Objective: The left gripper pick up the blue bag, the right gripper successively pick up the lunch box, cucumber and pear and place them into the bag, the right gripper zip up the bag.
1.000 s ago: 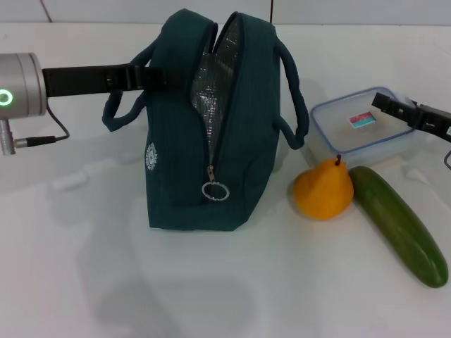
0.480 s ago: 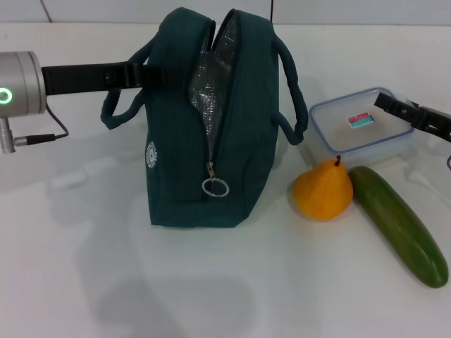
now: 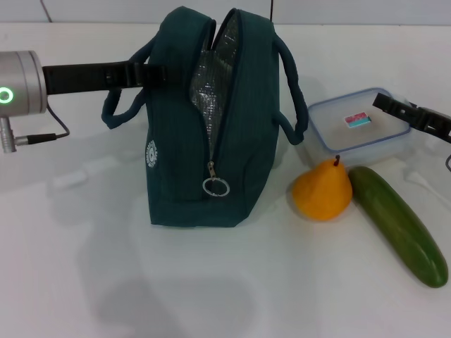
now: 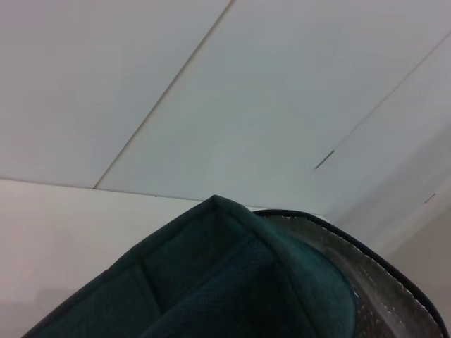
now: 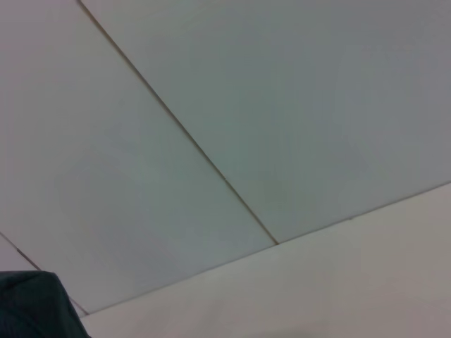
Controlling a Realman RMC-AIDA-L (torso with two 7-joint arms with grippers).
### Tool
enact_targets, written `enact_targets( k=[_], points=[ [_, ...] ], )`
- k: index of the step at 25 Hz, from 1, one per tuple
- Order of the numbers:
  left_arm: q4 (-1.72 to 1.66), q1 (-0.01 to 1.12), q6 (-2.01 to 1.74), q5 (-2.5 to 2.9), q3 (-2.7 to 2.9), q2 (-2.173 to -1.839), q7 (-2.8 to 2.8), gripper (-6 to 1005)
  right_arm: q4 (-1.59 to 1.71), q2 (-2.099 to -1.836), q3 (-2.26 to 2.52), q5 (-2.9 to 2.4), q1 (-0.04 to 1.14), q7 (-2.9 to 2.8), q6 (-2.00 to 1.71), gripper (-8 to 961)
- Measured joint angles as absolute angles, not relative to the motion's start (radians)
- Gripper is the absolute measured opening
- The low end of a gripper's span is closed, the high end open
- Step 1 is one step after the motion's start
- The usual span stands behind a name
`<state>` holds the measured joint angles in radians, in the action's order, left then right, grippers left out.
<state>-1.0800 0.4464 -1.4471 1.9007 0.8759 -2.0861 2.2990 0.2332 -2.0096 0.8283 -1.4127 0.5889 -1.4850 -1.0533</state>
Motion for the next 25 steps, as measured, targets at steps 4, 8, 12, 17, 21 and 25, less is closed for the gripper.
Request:
enact_targets(
  k=[4, 8, 12, 17, 21, 25],
  points=[
    [-1.080, 0.446, -1.446, 1.901, 0.876, -2.086, 2.298, 38, 0.233, -2.009, 0.828, -1.416, 0.589, -1.504, -1.076, 868],
    [-1.080, 0.446, -1.445, 1.901, 0.876, -2.086, 2.298, 37, 0.233, -2.008, 0.828, -1.412, 0.589, -1.528, -1.117, 868],
    [-1.080, 0.447, -1.444, 1.901, 0.876, -2.086, 2.298, 37, 0.233, -2.008, 0.826, -1.411, 0.589, -1.534, -1.136, 858],
    [-1.080, 0.448, -1.438, 1.901, 0.876, -2.085, 2.298, 37, 0.233, -2.010, 0.828, -1.411, 0.591, -1.536, -1.147, 846],
    [-1.068, 0.455, -1.437, 1.901, 0.876, -2.085, 2.298, 37, 0.233, -2.011, 0.828, -1.411, 0.596, -1.539, -1.154, 836],
    [-1.049, 0.466, -1.437, 1.901, 0.877, -2.085, 2.292, 37, 0.233, -2.012, 0.828, -1.411, 0.600, -1.547, -1.164, 826]
  ],
)
